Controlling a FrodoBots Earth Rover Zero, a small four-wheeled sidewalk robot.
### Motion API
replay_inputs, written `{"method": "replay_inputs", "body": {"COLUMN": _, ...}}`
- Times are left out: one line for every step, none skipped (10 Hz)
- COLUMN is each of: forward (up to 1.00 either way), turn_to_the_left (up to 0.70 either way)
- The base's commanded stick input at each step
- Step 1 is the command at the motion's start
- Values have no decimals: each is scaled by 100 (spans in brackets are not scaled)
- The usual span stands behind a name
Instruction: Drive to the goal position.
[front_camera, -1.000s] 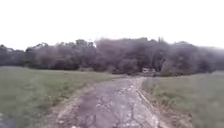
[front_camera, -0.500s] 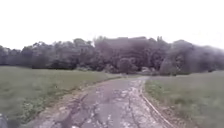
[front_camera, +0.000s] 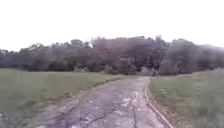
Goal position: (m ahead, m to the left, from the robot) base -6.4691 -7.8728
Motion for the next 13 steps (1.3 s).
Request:
{"method": "replay_inputs", "body": {"forward": 30, "turn_to_the_left": 0}}
{"method": "replay_inputs", "body": {"forward": 0, "turn_to_the_left": 0}}
{"method": "replay_inputs", "body": {"forward": 0, "turn_to_the_left": 0}}
{"method": "replay_inputs", "body": {"forward": 0, "turn_to_the_left": 0}}
{"method": "replay_inputs", "body": {"forward": 0, "turn_to_the_left": 0}}
{"method": "replay_inputs", "body": {"forward": 0, "turn_to_the_left": 0}}
{"method": "replay_inputs", "body": {"forward": 0, "turn_to_the_left": 0}}
{"method": "replay_inputs", "body": {"forward": 0, "turn_to_the_left": 0}}
{"method": "replay_inputs", "body": {"forward": 0, "turn_to_the_left": 0}}
{"method": "replay_inputs", "body": {"forward": 0, "turn_to_the_left": -45}}
{"method": "replay_inputs", "body": {"forward": 0, "turn_to_the_left": -45}}
{"method": "replay_inputs", "body": {"forward": 0, "turn_to_the_left": -45}}
{"method": "replay_inputs", "body": {"forward": 0, "turn_to_the_left": -45}}
